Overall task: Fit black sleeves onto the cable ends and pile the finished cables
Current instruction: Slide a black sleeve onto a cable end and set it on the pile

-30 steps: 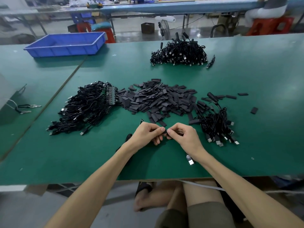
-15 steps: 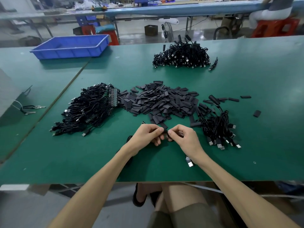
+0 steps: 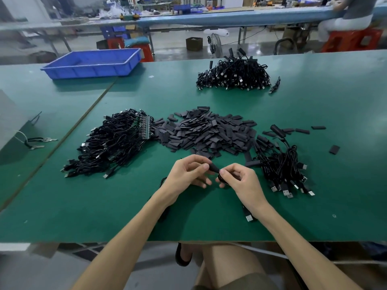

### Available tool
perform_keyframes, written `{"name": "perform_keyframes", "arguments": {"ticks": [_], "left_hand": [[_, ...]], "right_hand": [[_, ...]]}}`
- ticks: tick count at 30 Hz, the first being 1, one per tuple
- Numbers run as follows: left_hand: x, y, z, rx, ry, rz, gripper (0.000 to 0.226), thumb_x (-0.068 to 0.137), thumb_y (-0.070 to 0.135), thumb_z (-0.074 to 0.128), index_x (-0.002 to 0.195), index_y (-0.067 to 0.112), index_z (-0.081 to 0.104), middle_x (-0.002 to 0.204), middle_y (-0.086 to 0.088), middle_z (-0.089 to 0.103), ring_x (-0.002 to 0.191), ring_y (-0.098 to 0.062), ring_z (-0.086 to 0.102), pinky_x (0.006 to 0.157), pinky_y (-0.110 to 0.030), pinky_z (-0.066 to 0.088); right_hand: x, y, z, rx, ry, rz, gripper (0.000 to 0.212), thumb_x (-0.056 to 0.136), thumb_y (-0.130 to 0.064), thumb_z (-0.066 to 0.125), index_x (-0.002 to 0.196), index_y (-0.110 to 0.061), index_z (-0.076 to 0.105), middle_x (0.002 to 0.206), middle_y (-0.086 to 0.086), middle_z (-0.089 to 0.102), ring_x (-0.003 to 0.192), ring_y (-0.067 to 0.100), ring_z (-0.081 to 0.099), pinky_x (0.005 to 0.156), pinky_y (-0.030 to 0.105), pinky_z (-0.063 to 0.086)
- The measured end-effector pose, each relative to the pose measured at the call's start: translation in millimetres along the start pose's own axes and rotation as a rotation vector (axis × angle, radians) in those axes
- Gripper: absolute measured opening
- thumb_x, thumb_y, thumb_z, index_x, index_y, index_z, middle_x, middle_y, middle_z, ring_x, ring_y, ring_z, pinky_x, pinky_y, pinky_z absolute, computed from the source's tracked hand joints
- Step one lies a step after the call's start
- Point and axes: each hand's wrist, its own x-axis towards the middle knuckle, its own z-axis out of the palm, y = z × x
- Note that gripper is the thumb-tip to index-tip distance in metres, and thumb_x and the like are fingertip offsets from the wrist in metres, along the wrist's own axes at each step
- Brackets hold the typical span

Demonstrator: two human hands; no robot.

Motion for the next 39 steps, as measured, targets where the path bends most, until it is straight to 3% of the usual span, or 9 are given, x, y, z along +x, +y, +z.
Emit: {"name": "perform_keyframes", "arguments": {"ticks": [8, 18, 26, 39], "left_hand": [[-1, 0, -3, -0.056, 0.033, -0.029, 0.017, 0.093, 0.008, 0.071, 0.1, -0.006, 0.072, 0.093, -0.026, 0.074, 0.077, -0.032, 0.075, 0.07, -0.031, 0.061], [-5, 1, -8, -0.062, -0.003, -0.07, 0.019, 0.089, 0.009, 0.076, 0.099, -0.007, 0.073, 0.094, -0.028, 0.074, 0.079, -0.035, 0.075, 0.071, -0.032, 0.062], [-5, 2, 0, 0.0, 0.06, -0.073, 0.027, 0.086, 0.001, 0.076, 0.095, -0.019, 0.06, 0.082, -0.028, 0.071, 0.072, -0.032, 0.073, 0.07, -0.034, 0.062], [-11, 8, -3, 0.053, 0.003, -0.115, 0.016, 0.077, 0.014, 0.086, 0.079, 0.005, 0.074, 0.079, -0.029, 0.072, 0.07, -0.035, 0.073, 0.067, -0.032, 0.061]], "right_hand": [[0, 4, -3, -0.011, -0.051, -0.004, 0.01, 0.098, -0.015, 0.071, 0.088, -0.013, 0.073, 0.083, 0.003, 0.079, 0.075, 0.023, 0.075, 0.078, 0.033, 0.062], [-2, 5, -5, -0.018, -0.084, -0.017, 0.009, 0.098, -0.016, 0.071, 0.089, -0.015, 0.073, 0.084, 0.003, 0.079, 0.077, 0.022, 0.074, 0.082, 0.039, 0.061], [-7, 3, -4, -0.039, -0.077, -0.013, 0.011, 0.099, -0.021, 0.069, 0.09, -0.017, 0.072, 0.087, 0.001, 0.078, 0.082, 0.02, 0.074, 0.086, 0.044, 0.061], [-7, 0, -4, 0.018, -0.089, -0.017, 0.009, 0.097, -0.012, 0.071, 0.089, -0.009, 0.073, 0.083, 0.005, 0.078, 0.079, 0.019, 0.074, 0.076, 0.03, 0.06]]}}
